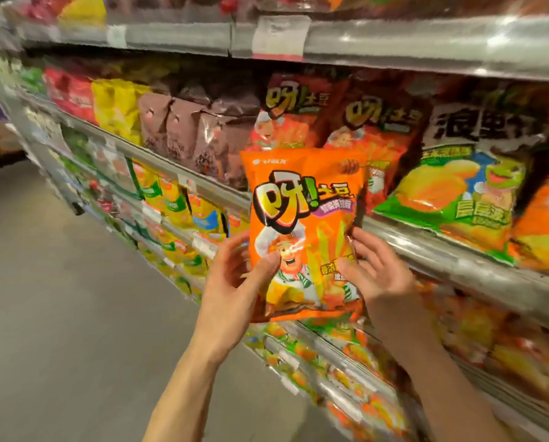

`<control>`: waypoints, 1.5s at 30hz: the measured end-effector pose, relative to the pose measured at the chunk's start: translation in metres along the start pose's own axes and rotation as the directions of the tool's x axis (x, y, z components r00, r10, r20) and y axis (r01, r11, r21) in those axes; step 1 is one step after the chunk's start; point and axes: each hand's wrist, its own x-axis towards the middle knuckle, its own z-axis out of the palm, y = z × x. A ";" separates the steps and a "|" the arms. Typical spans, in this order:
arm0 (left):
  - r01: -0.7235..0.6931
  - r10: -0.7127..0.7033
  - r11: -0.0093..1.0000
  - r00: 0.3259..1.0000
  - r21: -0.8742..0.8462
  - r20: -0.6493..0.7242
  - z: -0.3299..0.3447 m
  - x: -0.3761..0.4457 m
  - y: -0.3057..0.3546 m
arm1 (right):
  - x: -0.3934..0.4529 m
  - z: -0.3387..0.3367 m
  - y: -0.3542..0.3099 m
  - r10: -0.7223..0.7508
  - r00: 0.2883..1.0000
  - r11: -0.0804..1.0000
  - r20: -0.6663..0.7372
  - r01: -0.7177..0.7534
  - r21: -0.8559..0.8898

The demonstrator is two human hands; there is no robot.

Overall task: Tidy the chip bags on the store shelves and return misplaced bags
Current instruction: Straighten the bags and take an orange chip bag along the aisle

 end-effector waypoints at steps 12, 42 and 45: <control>-0.039 0.103 0.993 0.764 -0.113 0.637 0.041 0.095 -0.005 | -0.020 0.010 -0.024 -0.104 0.830 0.988 -0.547 0.025 -0.150; -0.015 0.055 0.996 0.884 -0.088 0.465 0.051 0.128 0.040 | 0.077 -0.069 -0.057 -0.187 0.647 0.735 -0.739 -0.407 -0.542; -0.002 0.045 0.995 0.891 -0.096 0.452 0.044 0.132 0.040 | 0.077 -0.072 -0.062 -0.215 0.633 0.773 -0.743 -0.355 -0.526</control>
